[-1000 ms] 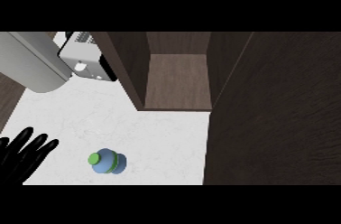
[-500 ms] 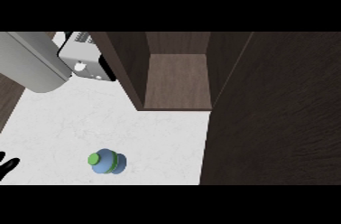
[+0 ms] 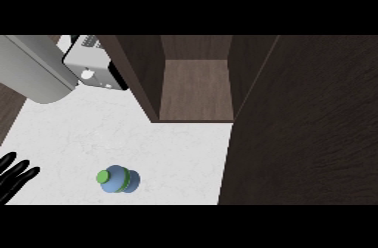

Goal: Pick up the bottled water, place it into the cabinet and close the cabinet

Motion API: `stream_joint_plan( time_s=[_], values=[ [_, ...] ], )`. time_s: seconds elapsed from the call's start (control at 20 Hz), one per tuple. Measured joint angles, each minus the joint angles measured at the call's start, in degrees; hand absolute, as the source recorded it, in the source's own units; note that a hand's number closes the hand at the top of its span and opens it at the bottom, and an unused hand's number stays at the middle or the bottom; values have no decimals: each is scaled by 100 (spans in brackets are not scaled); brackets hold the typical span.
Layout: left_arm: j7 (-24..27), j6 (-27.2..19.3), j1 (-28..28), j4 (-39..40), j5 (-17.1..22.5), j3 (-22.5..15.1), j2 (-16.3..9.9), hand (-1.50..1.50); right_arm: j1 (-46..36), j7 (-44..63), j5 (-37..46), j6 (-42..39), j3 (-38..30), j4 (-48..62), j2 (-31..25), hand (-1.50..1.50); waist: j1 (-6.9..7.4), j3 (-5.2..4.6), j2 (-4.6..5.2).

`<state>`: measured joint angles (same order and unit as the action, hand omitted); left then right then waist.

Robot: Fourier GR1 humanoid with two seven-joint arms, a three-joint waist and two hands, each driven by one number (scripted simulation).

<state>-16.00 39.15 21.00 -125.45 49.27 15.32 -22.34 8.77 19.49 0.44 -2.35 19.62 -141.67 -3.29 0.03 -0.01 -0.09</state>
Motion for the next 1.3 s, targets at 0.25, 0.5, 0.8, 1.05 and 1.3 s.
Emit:
stream_joint_plan(
  time_s=[0.25,0.5,0.8,1.05,1.3],
  values=[
    [-20,130,-299,408,-665,-177,382,-150,-115,181,54,108,118,-34,12,-150,-13,0,2],
    [184,261,-693,1072,-1429,-257,755,-150,-241,335,48,144,120,-58,-34,-150,-26,-1,4],
    [756,558,-954,1974,-2534,-304,1139,-150,-47,270,113,320,529,-83,-21,-150,-46,-4,-1],
    [1435,774,-1220,2902,-3437,-304,1260,-150,62,126,137,369,566,-74,-124,-150,-56,-4,2],
    [2211,851,-1440,3860,-4204,-271,1263,-150,-75,274,148,501,575,-94,-136,-150,-51,-6,5]
  ],
)
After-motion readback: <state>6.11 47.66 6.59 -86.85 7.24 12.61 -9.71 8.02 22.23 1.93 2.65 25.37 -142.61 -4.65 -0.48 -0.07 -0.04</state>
